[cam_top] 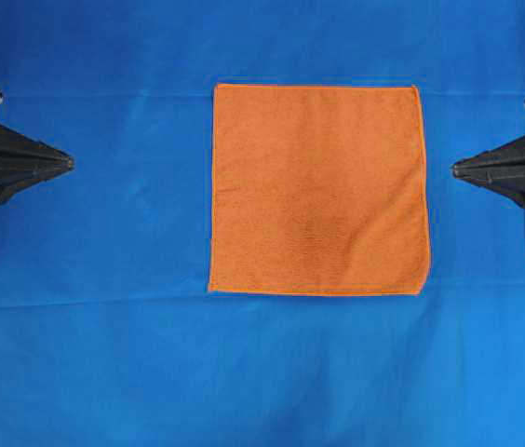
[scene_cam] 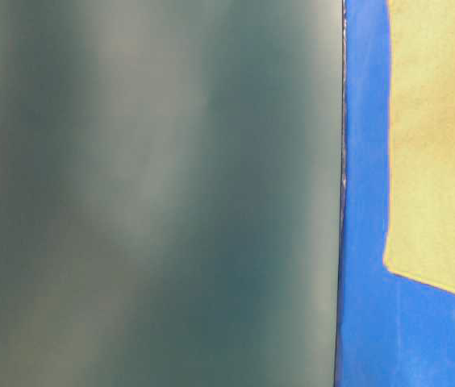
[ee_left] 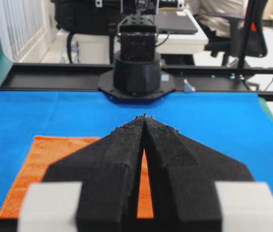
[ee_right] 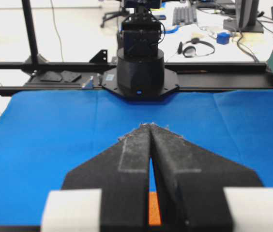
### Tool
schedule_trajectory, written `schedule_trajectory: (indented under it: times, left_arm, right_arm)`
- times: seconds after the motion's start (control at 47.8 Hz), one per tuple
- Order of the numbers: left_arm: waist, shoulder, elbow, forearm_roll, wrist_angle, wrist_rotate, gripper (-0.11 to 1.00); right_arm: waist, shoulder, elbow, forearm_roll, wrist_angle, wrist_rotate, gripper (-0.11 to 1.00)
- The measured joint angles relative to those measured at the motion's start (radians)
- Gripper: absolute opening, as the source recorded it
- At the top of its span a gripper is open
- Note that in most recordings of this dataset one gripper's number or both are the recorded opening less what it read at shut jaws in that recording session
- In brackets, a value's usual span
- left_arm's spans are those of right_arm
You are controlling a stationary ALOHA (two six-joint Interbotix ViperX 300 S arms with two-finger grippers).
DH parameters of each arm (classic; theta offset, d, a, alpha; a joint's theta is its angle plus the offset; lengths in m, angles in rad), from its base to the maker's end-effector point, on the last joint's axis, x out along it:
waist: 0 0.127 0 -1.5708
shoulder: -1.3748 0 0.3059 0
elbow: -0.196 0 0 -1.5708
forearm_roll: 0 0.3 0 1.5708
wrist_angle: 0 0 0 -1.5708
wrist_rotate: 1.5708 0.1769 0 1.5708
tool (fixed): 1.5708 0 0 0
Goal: Fold the orange towel.
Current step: 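Move both grippers to the far corners of the orange towel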
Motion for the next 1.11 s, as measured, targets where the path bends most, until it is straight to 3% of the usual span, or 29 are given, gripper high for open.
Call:
schedule_trajectory:
  times: [0.167,0.314,0.586,0.669,0.795,0.941,1.025,1.109]
  left_arm:
    - [0.028,0.069,-0.006,-0.026,-0.009,-0.014,0.0]
    - [0.08,0.153,-0.014,-0.029,-0.046,-0.014,0.0]
    - [0.164,0.328,-0.052,-0.029,-0.084,-0.017,0.02]
    - [0.184,0.396,-0.078,-0.031,-0.087,-0.018,0.16]
    - [0.225,0.515,-0.135,-0.034,-0.084,-0.026,0.53]
    - [0.299,0.673,-0.206,-0.034,-0.061,-0.064,0.88]
    - [0.337,0.759,-0.241,-0.035,-0.054,-0.078,0.93]
    - [0.368,0.845,-0.275,-0.035,-0.055,-0.081,0.92]
  right_arm:
    - [-0.031,0.0,-0.011,0.005,0.041,0.003,0.0]
    - [-0.13,0.002,-0.017,0.032,0.147,0.025,0.0]
    - [-0.327,0.015,-0.017,0.038,0.264,0.066,0.0]
    - [-0.376,0.043,-0.017,0.04,0.276,0.074,0.01]
    - [-0.454,0.112,-0.009,0.041,0.279,0.089,0.05]
    - [-0.54,0.232,-0.006,0.041,0.276,0.097,0.47]
    - [-0.578,0.319,-0.006,0.041,0.272,0.097,0.63]
    - [-0.607,0.419,-0.008,0.037,0.249,0.097,0.6]
